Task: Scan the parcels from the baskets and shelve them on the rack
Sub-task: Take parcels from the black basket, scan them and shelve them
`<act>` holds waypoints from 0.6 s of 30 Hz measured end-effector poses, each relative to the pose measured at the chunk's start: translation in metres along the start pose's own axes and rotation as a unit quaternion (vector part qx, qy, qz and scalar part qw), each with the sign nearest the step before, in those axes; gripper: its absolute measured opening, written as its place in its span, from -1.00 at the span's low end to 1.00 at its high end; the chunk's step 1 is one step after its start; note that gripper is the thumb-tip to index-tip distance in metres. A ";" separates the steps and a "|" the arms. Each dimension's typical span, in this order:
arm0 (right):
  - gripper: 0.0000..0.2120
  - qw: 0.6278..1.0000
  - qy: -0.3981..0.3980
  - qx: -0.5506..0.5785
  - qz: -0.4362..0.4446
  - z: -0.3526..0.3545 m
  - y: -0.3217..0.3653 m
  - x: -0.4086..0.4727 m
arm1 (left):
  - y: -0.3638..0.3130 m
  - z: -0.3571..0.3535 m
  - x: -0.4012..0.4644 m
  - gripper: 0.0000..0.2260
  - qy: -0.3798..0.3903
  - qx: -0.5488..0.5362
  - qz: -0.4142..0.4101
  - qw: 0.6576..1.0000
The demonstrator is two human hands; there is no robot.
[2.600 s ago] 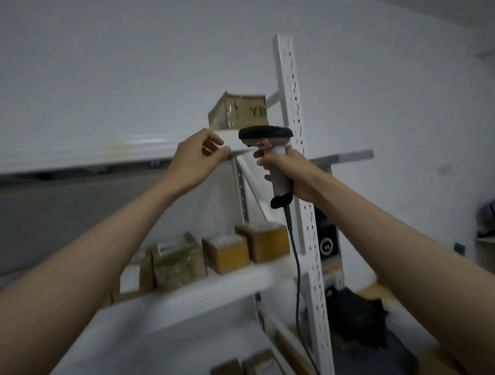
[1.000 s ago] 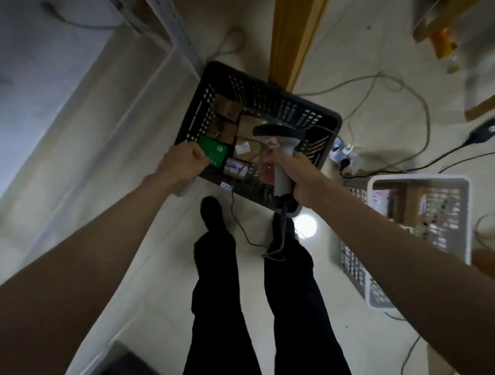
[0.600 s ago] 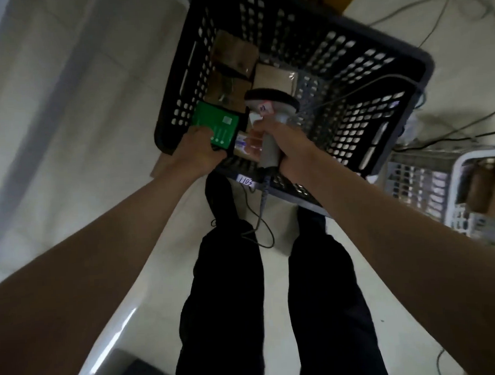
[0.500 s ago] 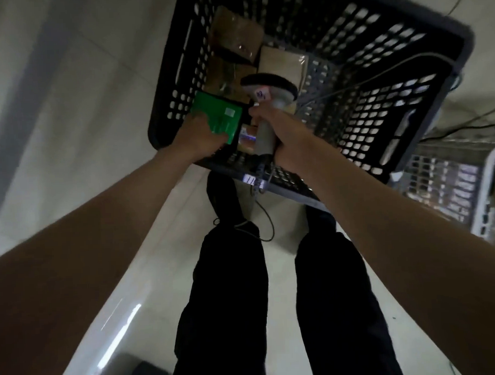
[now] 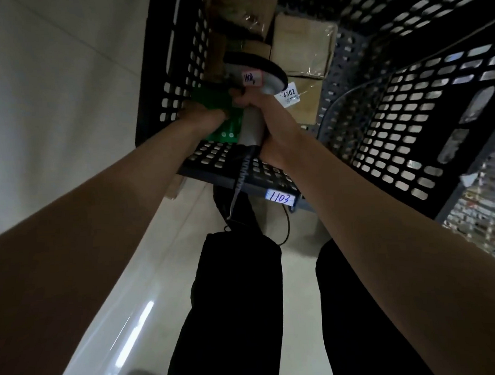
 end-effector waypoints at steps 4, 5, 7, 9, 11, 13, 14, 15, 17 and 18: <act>-0.86 0.999 0.028 -0.015 0.014 -0.005 0.009 -0.024 | 0.006 0.001 -0.026 -0.26 0.001 -0.043 0.033 0.999; -0.85 0.999 0.031 -0.024 0.014 -0.005 0.011 -0.035 | 0.005 0.004 -0.038 -0.25 -0.005 -0.046 0.031 0.998; -0.84 0.999 0.033 -0.034 0.016 -0.007 0.016 -0.061 | -0.002 0.011 -0.066 -0.28 -0.026 -0.060 0.028 0.997; -0.85 0.998 0.035 -0.039 0.020 -0.010 0.022 -0.090 | -0.008 0.018 -0.098 -0.25 -0.048 -0.073 0.028 0.996; -0.85 0.998 0.033 -0.054 0.019 -0.014 0.031 -0.124 | -0.013 0.026 -0.133 -0.15 -0.076 -0.090 0.033 0.992; -0.86 0.997 0.035 -0.070 0.009 -0.019 0.043 -0.161 | -0.016 0.032 -0.173 -0.13 -0.112 -0.134 0.041 0.984; -0.86 0.996 0.037 -0.080 0.006 -0.021 0.049 -0.180 | -0.017 0.034 -0.192 -0.13 -0.128 -0.161 0.049 0.977; -0.86 0.995 0.038 -0.089 0.004 -0.023 0.056 -0.201 | -0.019 0.036 -0.211 -0.13 -0.140 -0.188 0.060 0.970; -0.81 0.994 0.037 -0.103 -0.006 -0.027 0.067 -0.241 | -0.023 0.039 -0.249 -0.14 -0.150 -0.256 0.090 0.951; -0.78 0.993 0.040 -0.114 -0.007 -0.028 0.073 -0.262 | -0.026 0.040 -0.269 -0.16 -0.149 -0.295 0.102 0.938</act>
Point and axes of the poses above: each hand's wrist, its own x-axis towards the middle knuckle, its own z-axis out of the back of the hand, y = z × x, the point moved 5 cm from there along x, towards the middle knuckle, and after that the axes turned 10 degrees about x, right-handed, at the moved point
